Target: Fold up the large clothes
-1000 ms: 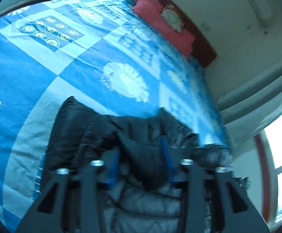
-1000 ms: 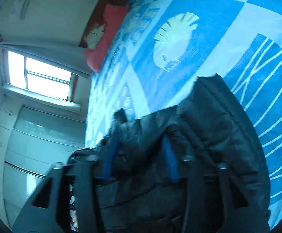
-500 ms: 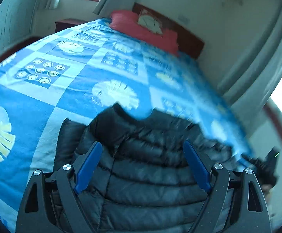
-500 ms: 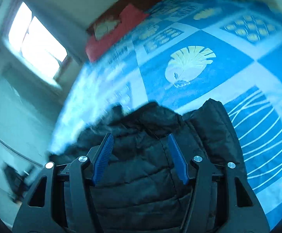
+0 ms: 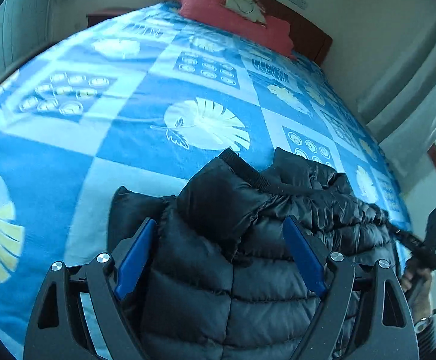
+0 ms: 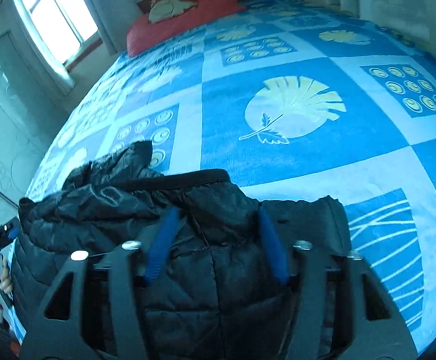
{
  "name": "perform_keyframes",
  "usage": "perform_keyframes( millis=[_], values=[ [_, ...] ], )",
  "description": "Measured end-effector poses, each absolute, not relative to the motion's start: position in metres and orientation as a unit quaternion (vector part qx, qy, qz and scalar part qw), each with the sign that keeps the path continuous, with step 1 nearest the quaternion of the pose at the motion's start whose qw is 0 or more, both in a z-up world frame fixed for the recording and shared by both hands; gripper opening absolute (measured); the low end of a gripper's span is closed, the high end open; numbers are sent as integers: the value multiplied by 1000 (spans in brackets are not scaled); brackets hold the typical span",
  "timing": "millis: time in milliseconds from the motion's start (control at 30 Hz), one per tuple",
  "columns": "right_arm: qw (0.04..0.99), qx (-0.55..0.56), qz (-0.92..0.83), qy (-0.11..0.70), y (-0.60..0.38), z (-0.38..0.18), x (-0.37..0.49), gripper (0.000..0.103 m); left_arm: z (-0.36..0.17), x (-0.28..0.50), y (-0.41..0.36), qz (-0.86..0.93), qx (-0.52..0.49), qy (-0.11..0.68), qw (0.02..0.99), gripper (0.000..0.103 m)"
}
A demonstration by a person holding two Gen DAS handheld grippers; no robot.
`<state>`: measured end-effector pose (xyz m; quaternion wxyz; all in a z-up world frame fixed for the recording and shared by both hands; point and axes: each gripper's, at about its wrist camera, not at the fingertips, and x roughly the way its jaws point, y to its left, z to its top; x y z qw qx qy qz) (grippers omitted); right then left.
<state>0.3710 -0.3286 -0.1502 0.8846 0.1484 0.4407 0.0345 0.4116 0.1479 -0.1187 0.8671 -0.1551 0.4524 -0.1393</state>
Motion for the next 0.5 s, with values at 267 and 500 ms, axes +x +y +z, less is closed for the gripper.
perform_keyframes(
  millis=[267,500],
  values=[
    [901,154,20,406,-330,-137,377,10,-121,422,141,-101,-116,450,880,29],
    [893,109,-25,435,-321,-169,410,13,-139,450,127,-58,-68,452,887,30]
  ],
)
